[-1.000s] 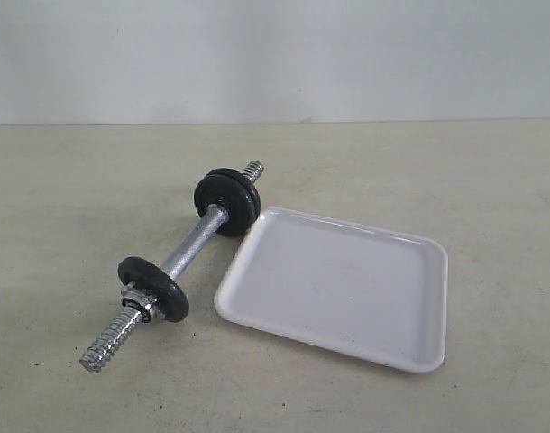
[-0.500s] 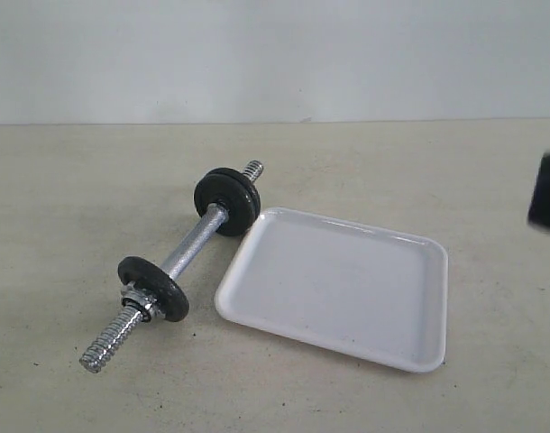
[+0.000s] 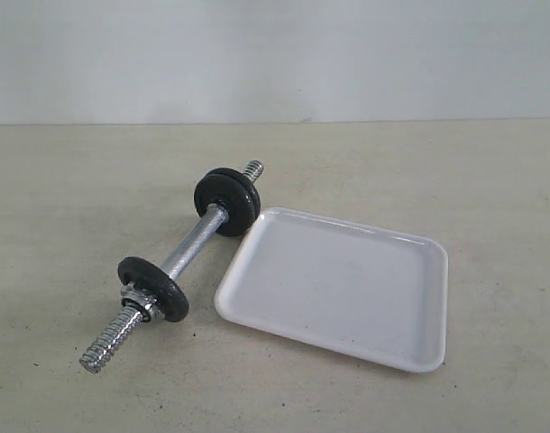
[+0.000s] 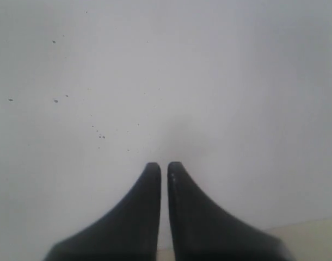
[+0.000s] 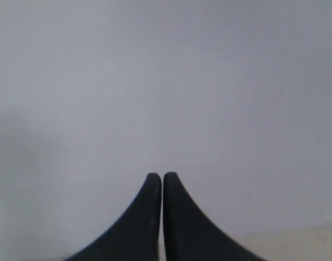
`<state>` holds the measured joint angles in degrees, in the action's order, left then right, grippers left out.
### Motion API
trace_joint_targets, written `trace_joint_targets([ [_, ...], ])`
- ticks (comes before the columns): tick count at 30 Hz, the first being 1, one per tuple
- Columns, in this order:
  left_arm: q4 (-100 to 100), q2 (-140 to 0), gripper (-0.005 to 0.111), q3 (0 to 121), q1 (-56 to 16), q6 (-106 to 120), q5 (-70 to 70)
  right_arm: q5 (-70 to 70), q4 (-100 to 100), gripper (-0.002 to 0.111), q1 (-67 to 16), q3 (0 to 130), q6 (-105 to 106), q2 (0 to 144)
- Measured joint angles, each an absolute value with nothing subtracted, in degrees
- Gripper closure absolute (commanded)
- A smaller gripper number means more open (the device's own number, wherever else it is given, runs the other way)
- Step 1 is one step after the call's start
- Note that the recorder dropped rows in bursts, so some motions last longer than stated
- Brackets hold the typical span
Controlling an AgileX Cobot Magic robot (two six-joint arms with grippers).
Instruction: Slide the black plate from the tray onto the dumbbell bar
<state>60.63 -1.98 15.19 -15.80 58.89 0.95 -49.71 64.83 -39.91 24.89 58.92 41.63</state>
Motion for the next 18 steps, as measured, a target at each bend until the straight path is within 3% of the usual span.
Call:
trace_joint_targets([
  [5, 60.63, -1.98, 0.102, 15.17, -15.8, 58.67, 0.83, -50.78, 75.04, 0.109, -39.91, 24.8, 57.96, 45.32],
  [15, 60.63, -1.98, 0.102, 15.17, -15.8, 58.67, 0.7, -50.78, 76.59, 0.109, -40.01, 24.8, 57.84, 45.84],
  [18, 60.75, -1.98, 0.102, 15.17, -15.8, 58.67, 0.7, -45.9, 77.67, 0.109, -39.25, 24.8, 54.97, 39.43],
])
